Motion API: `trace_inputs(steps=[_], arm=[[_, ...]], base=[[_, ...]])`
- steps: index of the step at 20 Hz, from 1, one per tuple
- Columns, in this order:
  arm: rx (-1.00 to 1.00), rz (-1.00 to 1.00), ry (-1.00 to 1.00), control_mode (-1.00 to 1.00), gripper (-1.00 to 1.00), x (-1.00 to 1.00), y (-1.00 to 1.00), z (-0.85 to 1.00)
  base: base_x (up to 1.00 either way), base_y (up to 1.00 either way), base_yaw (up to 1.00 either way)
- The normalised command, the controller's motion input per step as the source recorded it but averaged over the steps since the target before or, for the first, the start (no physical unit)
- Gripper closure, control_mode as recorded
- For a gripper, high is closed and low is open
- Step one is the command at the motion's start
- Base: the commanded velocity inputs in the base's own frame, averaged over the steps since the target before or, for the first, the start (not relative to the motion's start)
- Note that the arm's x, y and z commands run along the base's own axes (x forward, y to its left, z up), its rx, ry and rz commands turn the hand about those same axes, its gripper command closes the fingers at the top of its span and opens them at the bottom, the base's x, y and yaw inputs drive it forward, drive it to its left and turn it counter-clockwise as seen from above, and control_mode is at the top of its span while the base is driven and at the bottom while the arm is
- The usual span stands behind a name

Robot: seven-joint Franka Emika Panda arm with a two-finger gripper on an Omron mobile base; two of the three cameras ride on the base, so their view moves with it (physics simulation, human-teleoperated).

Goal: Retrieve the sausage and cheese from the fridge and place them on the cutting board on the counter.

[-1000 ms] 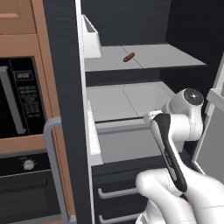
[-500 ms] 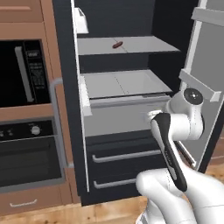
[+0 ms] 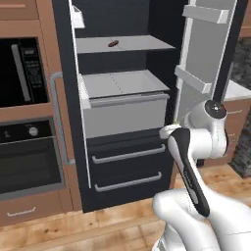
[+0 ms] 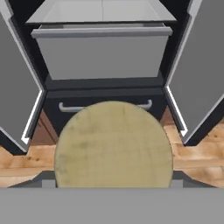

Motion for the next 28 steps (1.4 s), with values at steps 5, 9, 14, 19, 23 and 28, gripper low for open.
trace_inputs(steps=[5,9,14,19,23,28], arm=[[0.00,0.00,0.00,1.00,1.00,0.00,0.00,0.00],[0.00,0.00,0.00,1.00,1.00,0.00,0.00,0.00],[0.00,0.00,0.00,1.00,1.00,0.00,0.00,0.00],[0.00,0.00,0.00,1.00,1.00,0.00,0.00,0.00],[0.00,0.00,0.00,1.00,1.00,0.00,0.00,0.00],[0.00,0.00,0.00,1.00,1.00,0.00,0.00,0.00]], base=[[-0.06,0.32,-0.63],[0.00,0.34,-0.83],[0.00,0.23,-0.96],[0.14,0.30,-0.95],[0.31,0.42,-0.91],[0.48,0.53,-0.86]])
